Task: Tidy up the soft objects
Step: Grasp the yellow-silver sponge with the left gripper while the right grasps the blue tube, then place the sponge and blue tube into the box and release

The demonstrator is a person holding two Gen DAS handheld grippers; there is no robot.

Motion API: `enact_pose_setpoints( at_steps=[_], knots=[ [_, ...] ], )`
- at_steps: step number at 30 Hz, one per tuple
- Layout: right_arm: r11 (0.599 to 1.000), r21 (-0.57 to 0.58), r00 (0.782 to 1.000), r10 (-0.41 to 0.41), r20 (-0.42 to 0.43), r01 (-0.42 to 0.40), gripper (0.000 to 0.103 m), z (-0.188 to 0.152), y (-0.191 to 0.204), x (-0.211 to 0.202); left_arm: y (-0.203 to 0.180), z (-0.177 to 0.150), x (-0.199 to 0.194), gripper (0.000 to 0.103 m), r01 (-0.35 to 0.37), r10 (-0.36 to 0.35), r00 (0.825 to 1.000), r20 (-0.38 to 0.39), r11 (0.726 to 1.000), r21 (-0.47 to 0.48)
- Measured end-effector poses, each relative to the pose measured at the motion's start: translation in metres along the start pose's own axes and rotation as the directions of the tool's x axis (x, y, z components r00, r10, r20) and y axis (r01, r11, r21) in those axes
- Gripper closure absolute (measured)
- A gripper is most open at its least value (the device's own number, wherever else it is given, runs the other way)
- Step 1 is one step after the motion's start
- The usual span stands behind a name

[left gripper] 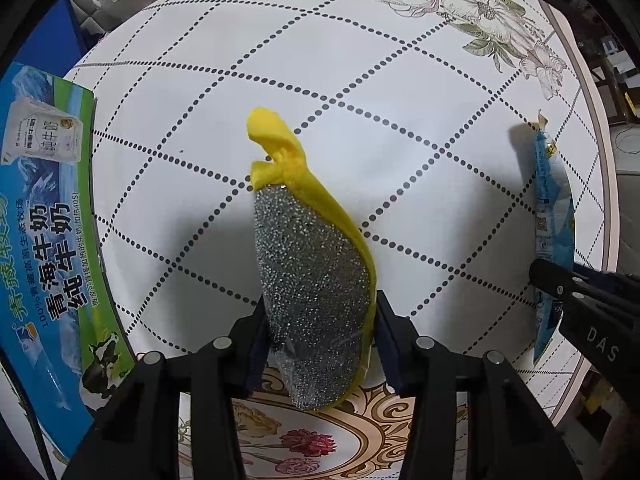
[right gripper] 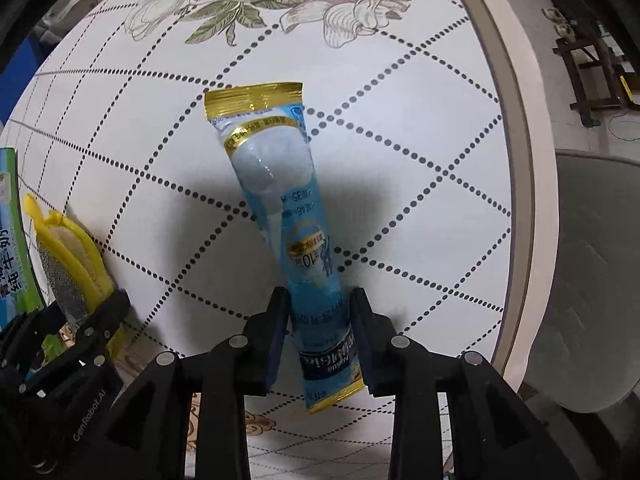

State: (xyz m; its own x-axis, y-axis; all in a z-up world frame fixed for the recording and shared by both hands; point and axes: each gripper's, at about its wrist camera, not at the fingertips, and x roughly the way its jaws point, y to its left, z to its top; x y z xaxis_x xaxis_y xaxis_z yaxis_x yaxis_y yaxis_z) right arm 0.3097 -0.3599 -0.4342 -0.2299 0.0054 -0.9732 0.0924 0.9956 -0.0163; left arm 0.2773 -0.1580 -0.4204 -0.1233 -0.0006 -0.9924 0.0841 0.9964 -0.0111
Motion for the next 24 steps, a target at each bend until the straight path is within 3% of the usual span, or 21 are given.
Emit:
enact_pose_setpoints(
  at_steps=[2,8,13,18,22,24],
  knots=[
    [1.0,-0.014,1.0,-0.011,0.007,0.011,0.086,-0.007,0.003,-0.004,0.005,-0.012,-0.008,0.061,0.007,-0.007,1.0,0.014,1.0,0.003],
    [0.992,-0.05,0.99,0.117,0.077,-0.114,0.088,-0.049,0.033,-0.052,0.033,-0.039,-0.082,0.061,0.096,-0.095,0.986,0.134,0.995,0.001],
    [0.958,-0.121,0.944,0.277,0.177,-0.258,0.088,-0.096,0.082,-0.126,0.103,-0.073,-0.168,0.061,0.17,-0.165,0.956,0.241,0.985,-0.003],
    [0.9,-0.21,0.885,0.422,0.196,-0.383,0.088,-0.132,0.161,-0.178,0.19,-0.085,-0.192,0.061,0.232,-0.211,0.956,0.206,0.969,-0.087],
    [0.874,-0.216,0.865,0.473,0.17,-0.435,0.088,-0.137,0.24,-0.178,0.256,-0.08,-0.174,0.061,0.251,-0.221,0.961,0.167,0.948,-0.193],
    [0.876,-0.185,0.866,0.473,0.159,-0.445,0.088,-0.133,0.268,-0.17,0.28,-0.071,-0.155,0.061,0.303,-0.28,0.952,0.126,0.924,-0.234]
  ],
)
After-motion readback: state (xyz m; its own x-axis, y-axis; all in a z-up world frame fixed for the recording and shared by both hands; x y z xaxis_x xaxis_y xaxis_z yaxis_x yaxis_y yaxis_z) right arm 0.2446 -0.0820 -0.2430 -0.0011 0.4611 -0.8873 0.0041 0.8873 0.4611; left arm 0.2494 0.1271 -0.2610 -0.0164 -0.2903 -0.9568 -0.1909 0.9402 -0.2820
